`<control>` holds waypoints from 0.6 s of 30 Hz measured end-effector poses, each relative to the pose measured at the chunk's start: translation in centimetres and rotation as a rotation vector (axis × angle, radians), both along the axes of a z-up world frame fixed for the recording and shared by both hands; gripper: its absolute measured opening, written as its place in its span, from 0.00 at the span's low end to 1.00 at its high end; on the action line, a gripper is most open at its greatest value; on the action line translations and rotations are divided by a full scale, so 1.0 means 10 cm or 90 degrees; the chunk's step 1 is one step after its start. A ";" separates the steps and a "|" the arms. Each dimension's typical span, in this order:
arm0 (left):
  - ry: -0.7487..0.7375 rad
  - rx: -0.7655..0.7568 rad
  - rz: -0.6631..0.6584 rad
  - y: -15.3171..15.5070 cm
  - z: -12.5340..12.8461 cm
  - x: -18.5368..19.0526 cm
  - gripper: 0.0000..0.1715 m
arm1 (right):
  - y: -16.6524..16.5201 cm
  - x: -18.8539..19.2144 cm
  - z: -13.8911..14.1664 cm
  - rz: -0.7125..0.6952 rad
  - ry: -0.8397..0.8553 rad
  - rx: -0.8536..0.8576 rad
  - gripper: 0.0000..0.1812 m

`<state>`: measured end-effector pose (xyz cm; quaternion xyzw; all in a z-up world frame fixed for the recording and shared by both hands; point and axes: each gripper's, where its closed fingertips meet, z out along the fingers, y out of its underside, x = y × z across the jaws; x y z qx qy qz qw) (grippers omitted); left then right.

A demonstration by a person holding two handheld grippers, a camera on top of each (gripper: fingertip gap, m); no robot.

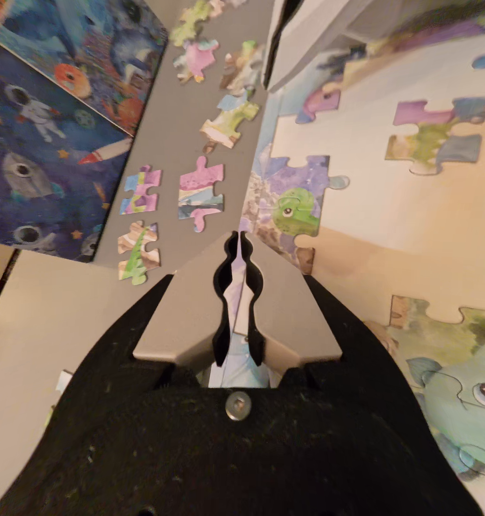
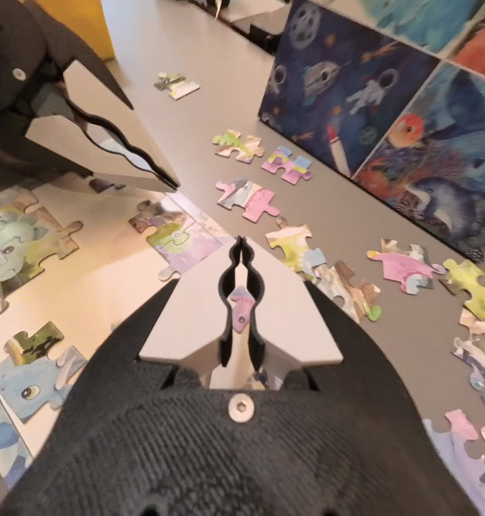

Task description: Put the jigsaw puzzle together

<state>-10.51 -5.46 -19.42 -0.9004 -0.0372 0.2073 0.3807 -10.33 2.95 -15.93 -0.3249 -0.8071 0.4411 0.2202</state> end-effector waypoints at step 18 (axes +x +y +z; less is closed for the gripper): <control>-0.095 0.294 0.195 -0.61 0.51 -0.71 0.00 | 0.70 -0.02 0.75 -0.028 0.077 -0.270 0.00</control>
